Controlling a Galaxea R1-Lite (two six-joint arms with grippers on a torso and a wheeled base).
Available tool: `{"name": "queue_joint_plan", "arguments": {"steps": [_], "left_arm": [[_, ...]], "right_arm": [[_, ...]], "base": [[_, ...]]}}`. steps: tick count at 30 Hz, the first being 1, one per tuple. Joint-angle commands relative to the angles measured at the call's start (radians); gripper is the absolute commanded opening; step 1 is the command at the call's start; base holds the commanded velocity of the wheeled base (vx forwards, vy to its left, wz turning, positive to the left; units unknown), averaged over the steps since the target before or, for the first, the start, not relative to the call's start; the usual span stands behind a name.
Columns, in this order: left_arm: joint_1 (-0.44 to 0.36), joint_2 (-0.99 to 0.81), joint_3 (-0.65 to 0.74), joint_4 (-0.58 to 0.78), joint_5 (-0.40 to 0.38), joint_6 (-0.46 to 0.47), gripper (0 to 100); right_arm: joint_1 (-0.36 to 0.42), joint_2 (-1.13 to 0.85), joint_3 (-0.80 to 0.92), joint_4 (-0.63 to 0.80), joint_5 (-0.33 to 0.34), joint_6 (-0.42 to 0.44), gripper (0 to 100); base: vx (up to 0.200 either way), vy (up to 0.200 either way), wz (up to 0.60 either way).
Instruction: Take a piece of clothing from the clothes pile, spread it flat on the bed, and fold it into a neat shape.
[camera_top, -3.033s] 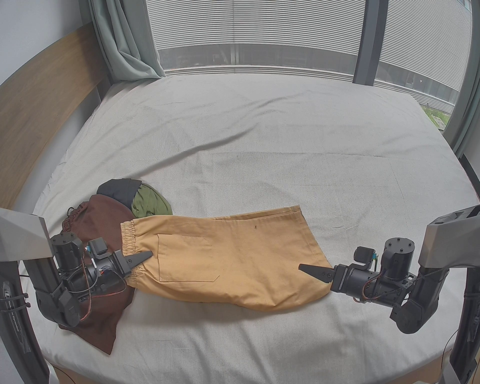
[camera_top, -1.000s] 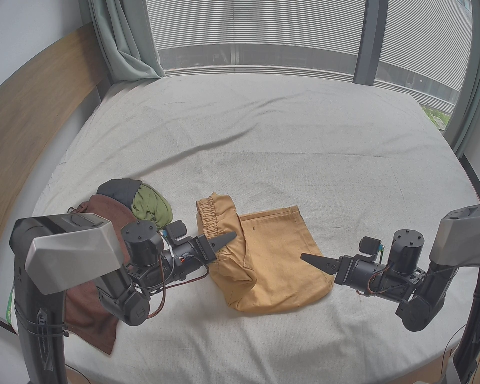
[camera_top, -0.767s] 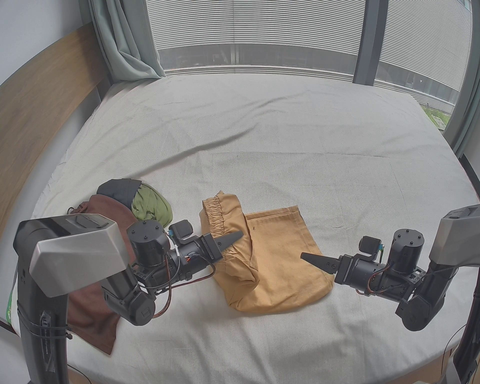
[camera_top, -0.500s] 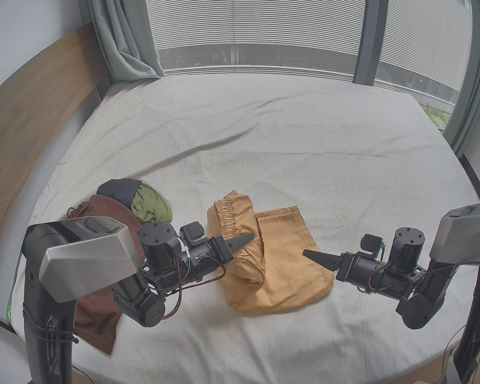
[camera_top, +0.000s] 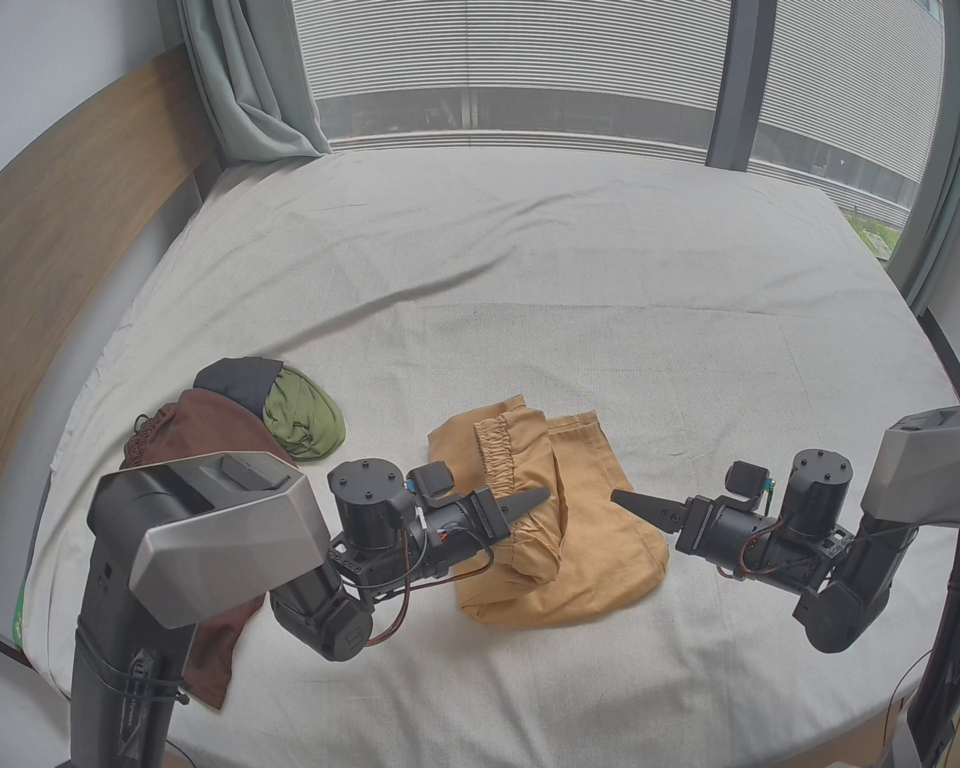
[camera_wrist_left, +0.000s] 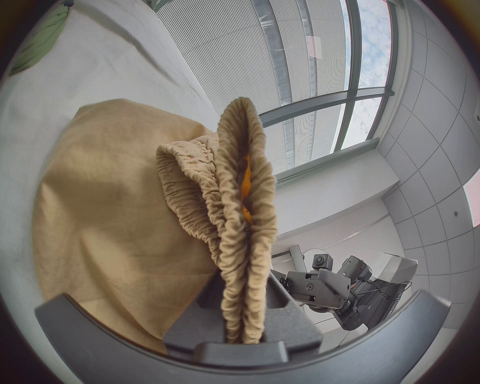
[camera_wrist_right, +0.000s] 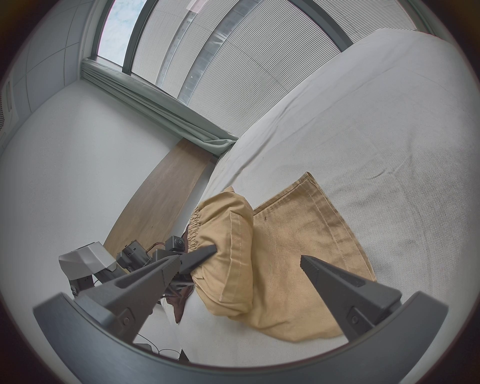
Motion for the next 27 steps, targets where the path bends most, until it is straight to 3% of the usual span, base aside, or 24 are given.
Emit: {"name": "queue_joint_plan", "arguments": {"steps": [1,4,5,19,27], "left_arm": [[-0.013,0.027,-0.02,0.004,0.001,-0.001,0],[-0.012,0.03,-0.022,0.009,0.002,-0.002,0],[-0.012,0.03,-0.02,0.009,0.004,-0.002,100],[0.017,0.016,-0.026,-0.042,0.045,0.013,100],[0.054,-0.065,0.084,-0.048,0.044,0.065,100]], "right_arm": [[-0.001,0.0,-0.005,0.0,0.001,0.0,100],[-0.001,0.0,-0.005,0.0,0.001,0.0,100],[-0.001,0.0,-0.005,0.0,0.001,0.0,100],[-0.009,0.008,-0.003,0.0,0.001,-0.002,100],[-0.003,0.025,-0.002,0.0,0.001,-0.002,100]], "base": [[0.0,0.0,0.0],[0.0,0.0,0.0],[0.0,0.0,0.0],[0.0,0.0,0.0],[0.0,0.0,0.0]]}}
